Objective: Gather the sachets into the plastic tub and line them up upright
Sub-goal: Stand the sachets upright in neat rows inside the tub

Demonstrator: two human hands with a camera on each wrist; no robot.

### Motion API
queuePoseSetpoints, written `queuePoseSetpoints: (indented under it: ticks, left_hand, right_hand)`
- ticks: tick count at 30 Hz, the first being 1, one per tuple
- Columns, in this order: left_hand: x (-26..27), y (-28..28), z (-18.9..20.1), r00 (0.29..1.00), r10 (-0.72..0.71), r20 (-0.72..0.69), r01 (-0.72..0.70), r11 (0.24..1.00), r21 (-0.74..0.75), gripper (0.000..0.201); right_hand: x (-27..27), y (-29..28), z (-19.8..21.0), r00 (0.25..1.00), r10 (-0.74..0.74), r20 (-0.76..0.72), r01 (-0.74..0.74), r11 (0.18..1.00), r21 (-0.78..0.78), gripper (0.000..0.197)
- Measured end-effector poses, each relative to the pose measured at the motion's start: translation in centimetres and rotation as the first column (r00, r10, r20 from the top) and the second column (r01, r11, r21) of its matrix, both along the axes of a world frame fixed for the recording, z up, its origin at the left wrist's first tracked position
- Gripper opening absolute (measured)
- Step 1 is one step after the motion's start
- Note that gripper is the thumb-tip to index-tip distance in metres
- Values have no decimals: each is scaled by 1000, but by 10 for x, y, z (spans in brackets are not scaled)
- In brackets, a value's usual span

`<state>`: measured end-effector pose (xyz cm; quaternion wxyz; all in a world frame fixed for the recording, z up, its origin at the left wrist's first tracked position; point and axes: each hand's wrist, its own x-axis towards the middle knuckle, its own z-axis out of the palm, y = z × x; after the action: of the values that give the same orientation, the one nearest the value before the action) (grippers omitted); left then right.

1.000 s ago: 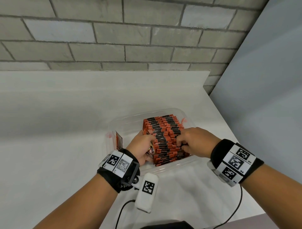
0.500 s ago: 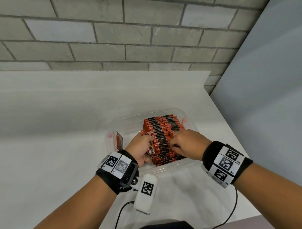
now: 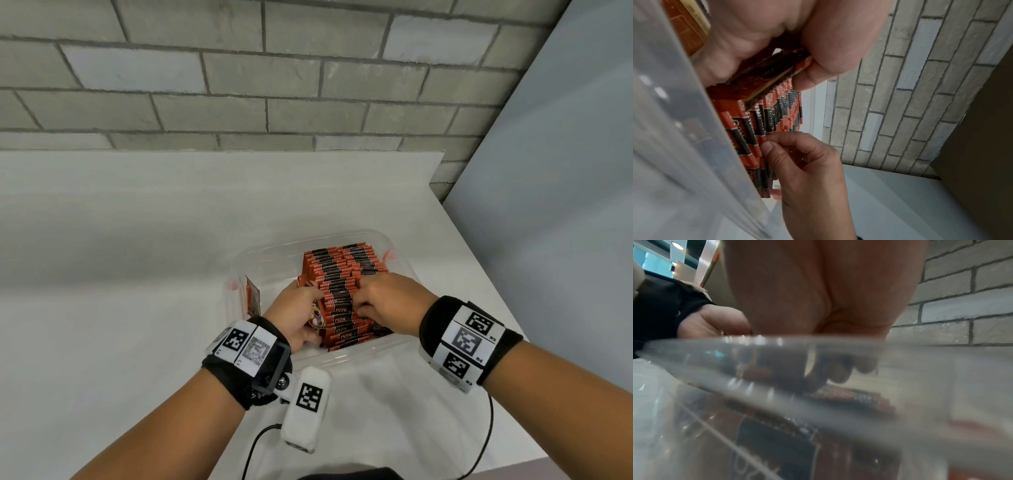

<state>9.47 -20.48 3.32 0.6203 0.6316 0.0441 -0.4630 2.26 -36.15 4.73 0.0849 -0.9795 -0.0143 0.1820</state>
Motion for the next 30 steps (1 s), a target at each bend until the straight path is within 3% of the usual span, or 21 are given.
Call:
queuePoseSetpoints:
  ticks: [4, 7, 12, 25, 30]
  left_hand:
    - [2, 3, -3, 999, 32, 1, -32, 999, 13, 23]
    - [4, 8, -1, 999, 52, -11, -52, 999, 3, 19]
    - [8, 6, 0, 999, 40, -30, -39, 999, 19, 20]
    - [11, 5, -3, 996, 44, -72, -45, 999, -12, 22]
    - [18, 5, 5, 997, 68, -34, -69, 997, -19, 17]
  right_hand:
    - [-3, -2, 4, 993, -83, 89, 75, 992, 97, 17]
    - [-2, -3, 5, 983, -78, 167, 73, 997, 35, 18]
    - [6, 2, -1, 992, -17, 122, 22, 999, -41, 19]
    - [5, 5, 13, 999, -41, -9, 41, 997, 71, 24]
    - [13, 5, 27, 990, -144, 7, 143, 987, 70, 31]
